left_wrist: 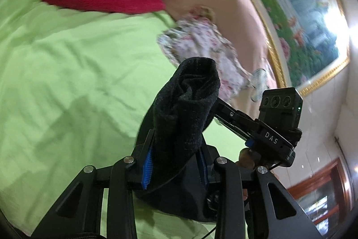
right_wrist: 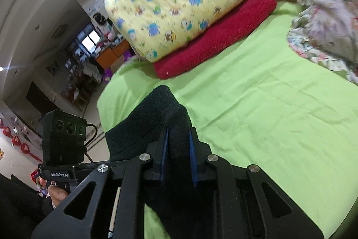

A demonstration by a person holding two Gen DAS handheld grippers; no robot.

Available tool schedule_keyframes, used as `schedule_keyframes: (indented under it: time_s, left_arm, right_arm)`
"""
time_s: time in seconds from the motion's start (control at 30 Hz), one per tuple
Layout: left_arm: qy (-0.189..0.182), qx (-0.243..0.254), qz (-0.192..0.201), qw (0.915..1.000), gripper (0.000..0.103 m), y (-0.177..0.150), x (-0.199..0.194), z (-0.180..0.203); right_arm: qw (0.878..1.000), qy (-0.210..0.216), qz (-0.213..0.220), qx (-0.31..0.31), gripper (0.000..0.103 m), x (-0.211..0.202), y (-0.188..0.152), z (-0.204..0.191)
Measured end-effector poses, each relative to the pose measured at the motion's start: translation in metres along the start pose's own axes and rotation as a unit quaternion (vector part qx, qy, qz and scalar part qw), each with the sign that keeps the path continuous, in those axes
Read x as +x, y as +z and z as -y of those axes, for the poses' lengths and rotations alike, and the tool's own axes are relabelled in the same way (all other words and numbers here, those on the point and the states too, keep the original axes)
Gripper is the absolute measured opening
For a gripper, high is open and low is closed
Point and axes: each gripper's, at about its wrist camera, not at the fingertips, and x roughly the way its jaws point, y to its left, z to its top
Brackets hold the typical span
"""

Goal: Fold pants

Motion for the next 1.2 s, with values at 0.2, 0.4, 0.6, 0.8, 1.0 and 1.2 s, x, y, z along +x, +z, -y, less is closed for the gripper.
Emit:
schedule_keyframes:
  time_s: [0.2,0.4,0.6,0.8,1.0,1.2]
  left_arm:
    - [-0.029,0.045,-0.024,0.9983,0.032,-0.021,0.011,0.049]
    - [-0.042,0.097,-0.05,0.9931,0.031,-0.051,0.025,0.098]
    - [-0.056,0.132,-0.085,0.986,0.03,-0.079,0.044,0.133]
    - [-0.067,0.162,-0.123,0.9768,0.028,-0.108,0.067,0.164]
    - [-0.076,0.192,-0.16,0.9653,0.027,-0.136,0.094,0.193]
    - [-0.079,0.214,-0.192,0.9544,0.027,-0.161,0.118,0.215]
  right_arm:
    - [0.999,-0.013,0.039,0.014,0.017,-0.051,-0.017,0.002]
    - [0.996,-0.03,0.075,0.035,0.017,-0.099,-0.041,0.01]
    - [0.992,-0.042,0.105,0.06,0.017,-0.142,-0.072,0.019]
    - [0.987,-0.059,0.126,0.083,0.017,-0.18,-0.103,0.033]
    - [0.981,-0.073,0.148,0.106,0.017,-0.214,-0.134,0.048]
    - [0.973,-0.083,0.17,0.129,0.017,-0.243,-0.166,0.061]
